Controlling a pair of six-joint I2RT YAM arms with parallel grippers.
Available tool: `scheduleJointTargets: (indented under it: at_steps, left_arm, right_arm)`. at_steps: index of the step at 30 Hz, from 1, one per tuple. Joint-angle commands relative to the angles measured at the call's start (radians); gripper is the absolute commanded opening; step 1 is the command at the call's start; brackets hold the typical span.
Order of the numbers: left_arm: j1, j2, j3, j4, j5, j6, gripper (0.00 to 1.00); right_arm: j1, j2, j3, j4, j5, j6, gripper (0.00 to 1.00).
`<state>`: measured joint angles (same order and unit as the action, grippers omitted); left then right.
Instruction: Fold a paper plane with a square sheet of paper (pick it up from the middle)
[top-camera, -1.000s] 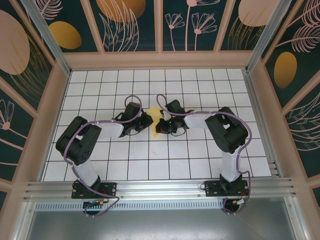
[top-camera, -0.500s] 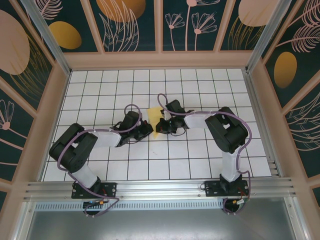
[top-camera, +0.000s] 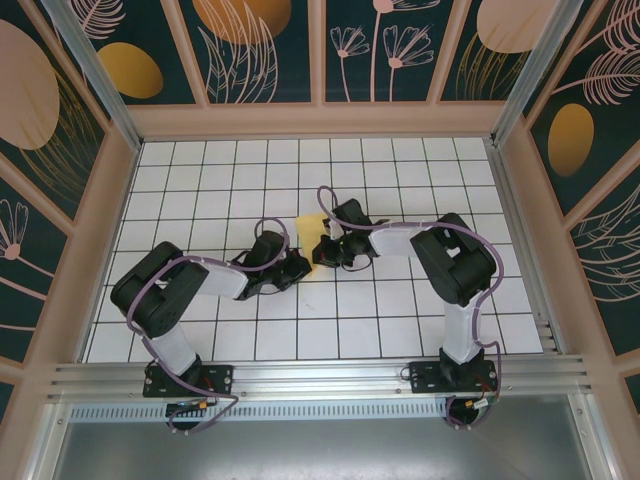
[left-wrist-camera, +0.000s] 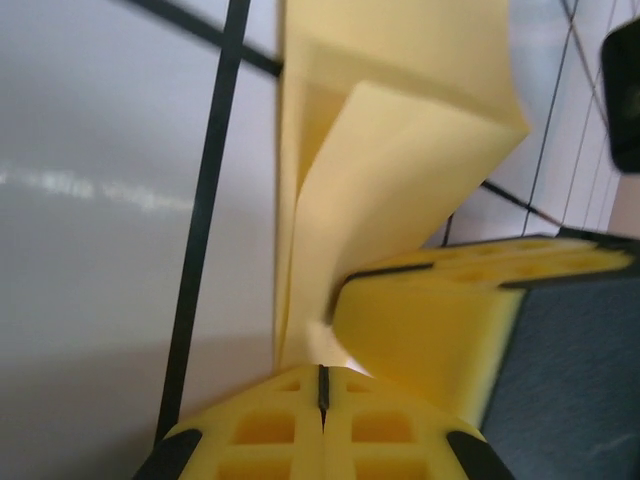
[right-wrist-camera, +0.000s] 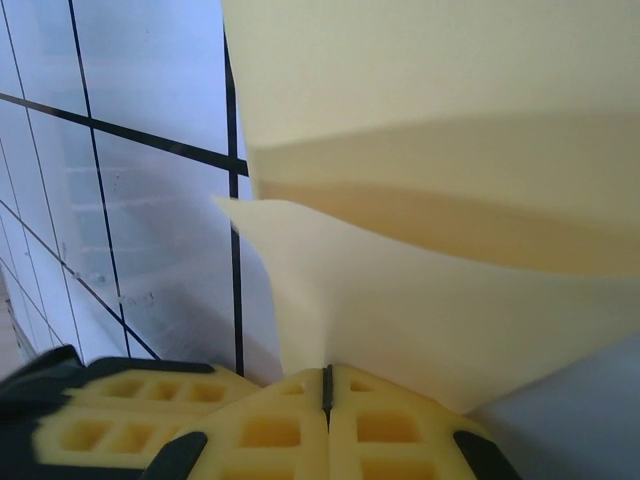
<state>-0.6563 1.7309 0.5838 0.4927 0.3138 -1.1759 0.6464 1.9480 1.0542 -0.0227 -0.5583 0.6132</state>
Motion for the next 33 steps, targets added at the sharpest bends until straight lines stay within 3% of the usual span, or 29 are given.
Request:
scheduleJointTargets:
  at_steps: [1,10,23,33]
  left_arm:
    - [-0.009,0.003,-0.024,0.021,0.015,-0.013,0.00]
    - [-0.012,0.002,-0.006,-0.081,-0.031,0.021,0.00]
    - [-0.024,0.027,0.071,-0.349,-0.131,0.145,0.01]
    - [-0.028,0.045,0.100,-0.442,-0.165,0.198,0.01]
  right_arm:
    - [-0.014,0.025,-0.005,0.028,-0.029,0.032,0.02]
    - [-0.022,0.021,0.004,0.030,-0.041,0.023,0.02]
    - [-0.070,0.085,0.074,-0.048,0.041,-0.174,0.02]
    - [-0.115,0.094,0.130,-0.057,0.059,-0.240,0.03]
